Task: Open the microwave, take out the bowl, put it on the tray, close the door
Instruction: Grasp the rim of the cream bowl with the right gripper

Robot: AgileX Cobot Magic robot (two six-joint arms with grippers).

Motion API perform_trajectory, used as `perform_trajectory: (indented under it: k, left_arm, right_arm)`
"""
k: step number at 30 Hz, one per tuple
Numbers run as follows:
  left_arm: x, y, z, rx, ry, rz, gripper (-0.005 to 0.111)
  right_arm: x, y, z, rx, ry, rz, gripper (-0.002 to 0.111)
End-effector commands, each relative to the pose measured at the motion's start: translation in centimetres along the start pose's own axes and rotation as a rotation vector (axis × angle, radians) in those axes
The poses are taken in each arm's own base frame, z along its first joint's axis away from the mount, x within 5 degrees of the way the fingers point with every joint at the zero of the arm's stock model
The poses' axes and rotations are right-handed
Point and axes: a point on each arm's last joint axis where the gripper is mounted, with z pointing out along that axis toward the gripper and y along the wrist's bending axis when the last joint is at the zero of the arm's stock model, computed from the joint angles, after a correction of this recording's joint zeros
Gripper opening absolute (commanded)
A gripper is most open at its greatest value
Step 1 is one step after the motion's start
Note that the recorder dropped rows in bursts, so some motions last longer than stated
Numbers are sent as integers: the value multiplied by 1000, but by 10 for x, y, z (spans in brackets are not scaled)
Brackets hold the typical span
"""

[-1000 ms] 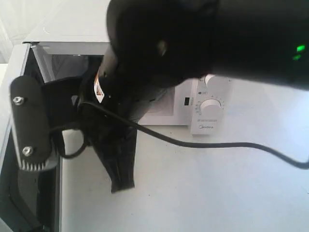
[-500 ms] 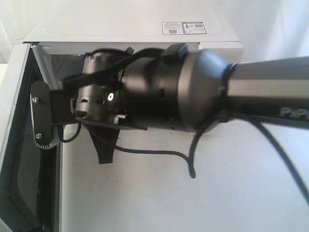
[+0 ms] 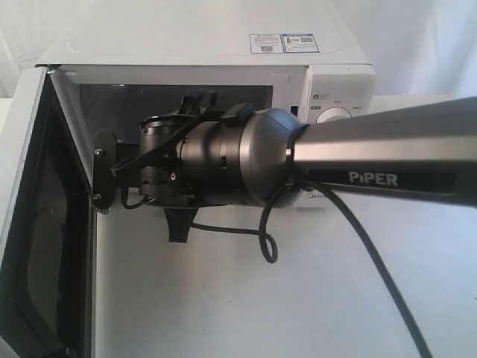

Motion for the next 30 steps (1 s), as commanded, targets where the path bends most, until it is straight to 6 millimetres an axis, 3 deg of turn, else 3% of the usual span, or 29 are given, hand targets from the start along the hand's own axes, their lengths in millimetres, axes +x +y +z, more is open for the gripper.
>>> perform_trajectory:
  k: [1, 3, 5, 12, 17, 30]
  left_arm:
    - [1, -1, 0, 7, -1, -7, 0]
    - [1, -1, 0, 7, -1, -7, 0]
    - [1, -1, 0, 7, -1, -7, 0]
    - [1, -1, 0, 7, -1, -7, 0]
    - [1, -1, 0, 7, -1, -7, 0]
    - [1, -1, 0, 7, -1, -7, 0]
  right_arm:
    - [5, -7, 4, 10, -3, 27, 31]
    - [4, -8, 5, 9, -21, 32, 47]
    - [1, -8, 5, 6, -51, 39, 55]
    - [-7, -7, 4, -4, -143, 33, 57]
    - [-9, -7, 4, -8, -164, 66, 70]
    - [5, -24, 14, 39, -148, 109, 70]
